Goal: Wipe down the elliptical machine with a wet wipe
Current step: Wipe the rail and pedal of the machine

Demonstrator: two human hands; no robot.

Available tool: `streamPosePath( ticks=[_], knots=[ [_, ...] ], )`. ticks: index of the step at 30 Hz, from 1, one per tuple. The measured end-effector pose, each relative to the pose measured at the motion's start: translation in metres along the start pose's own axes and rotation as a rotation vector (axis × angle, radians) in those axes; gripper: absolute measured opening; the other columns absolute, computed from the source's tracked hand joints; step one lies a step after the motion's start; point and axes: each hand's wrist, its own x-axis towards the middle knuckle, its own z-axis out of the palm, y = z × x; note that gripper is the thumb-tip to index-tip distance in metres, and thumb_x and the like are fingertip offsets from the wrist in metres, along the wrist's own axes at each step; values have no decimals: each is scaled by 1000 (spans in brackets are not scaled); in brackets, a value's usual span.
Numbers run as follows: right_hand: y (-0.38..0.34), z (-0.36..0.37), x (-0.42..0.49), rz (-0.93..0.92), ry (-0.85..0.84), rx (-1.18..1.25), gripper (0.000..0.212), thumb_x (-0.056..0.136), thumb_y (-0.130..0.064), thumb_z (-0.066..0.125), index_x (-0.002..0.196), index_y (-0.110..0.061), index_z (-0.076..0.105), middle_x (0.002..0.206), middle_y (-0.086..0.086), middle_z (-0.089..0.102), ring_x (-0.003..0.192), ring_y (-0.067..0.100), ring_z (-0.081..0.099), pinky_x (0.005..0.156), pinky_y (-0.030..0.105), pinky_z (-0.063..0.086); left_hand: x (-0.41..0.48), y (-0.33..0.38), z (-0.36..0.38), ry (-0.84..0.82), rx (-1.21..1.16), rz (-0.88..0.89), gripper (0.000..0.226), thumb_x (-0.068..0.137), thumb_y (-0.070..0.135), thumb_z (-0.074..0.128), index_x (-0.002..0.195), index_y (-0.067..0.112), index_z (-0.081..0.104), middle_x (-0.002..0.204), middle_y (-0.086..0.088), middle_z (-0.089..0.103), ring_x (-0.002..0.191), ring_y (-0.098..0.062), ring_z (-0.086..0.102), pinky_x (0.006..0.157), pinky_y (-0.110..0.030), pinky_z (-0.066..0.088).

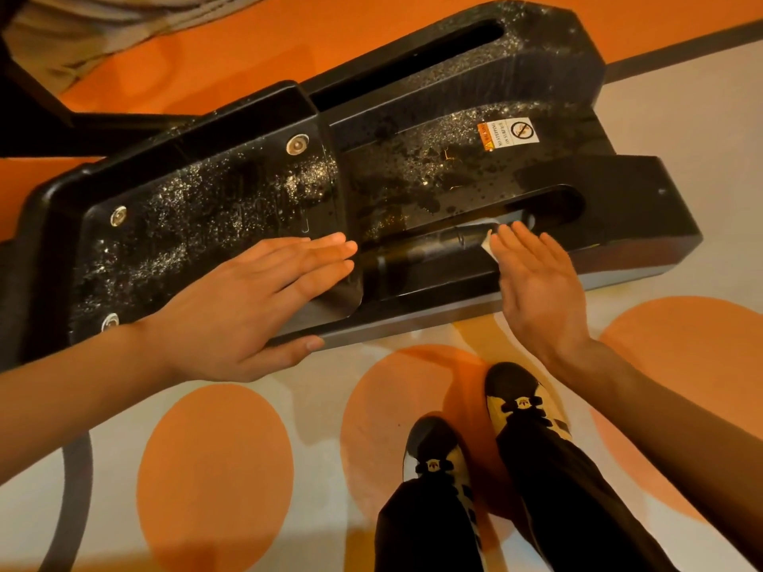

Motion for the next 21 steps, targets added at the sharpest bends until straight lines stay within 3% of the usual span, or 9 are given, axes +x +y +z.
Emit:
streamPosePath(
  ticks=[3,5,7,11,13,15,18,21],
  knots=[
    [-2,0,14,-27,80,29,40,90,3,66,129,-6,67,121,15,72,118,34,67,106,47,46,1,0,0,5,7,1,69,108,52,36,155,0,36,164,-18,35,156,-31,28,123,-50,30],
    [-8,-7,28,91,95,37,35,91,1,68,124,-8,71,95,16,76,89,38,72,79,41,55,1,0,0,11,9,1,69,108,52,36,155,1,36,164,-18,35,156,-30,28,123,-49,30],
    [-17,-11,41,203,82,51,28,96,-7,66,123,-8,72,87,17,74,80,37,69,68,37,50,0,0,0,13,1,-1,70,108,54,37,155,3,35,165,-17,35,156,-30,28,124,-49,29],
    [-20,-1,39,140,52,-3,28,101,-31,56,108,-11,75,92,10,74,90,28,68,91,40,46,1,0,1,10,-1,1,71,107,55,38,156,3,35,165,-17,34,156,-30,28,124,-50,30],
    [-14,6,29,85,42,45,28,100,-26,57,117,-13,74,110,9,75,113,27,66,106,43,41,0,0,1,15,3,3,72,107,55,39,156,2,36,165,-18,34,156,-30,29,124,-50,30],
    [-8,11,22,18,93,92,26,101,-18,60,122,-12,73,120,7,74,124,26,63,112,46,37,0,0,1,20,6,4,71,107,55,39,156,3,35,165,-17,34,156,-30,29,124,-49,30],
    [-11,14,26,-2,179,95,17,100,-13,61,109,-11,76,102,8,77,103,29,71,103,44,43,0,0,2,19,6,2,71,107,55,38,156,5,35,166,-16,33,156,-28,29,124,-48,29],
    [-20,7,39,211,257,153,24,106,-22,52,103,-11,74,83,6,70,78,25,66,82,42,52,0,1,1,16,6,-1,70,107,55,38,155,5,35,166,-16,33,156,-28,29,123,-48,30]
  ],
)
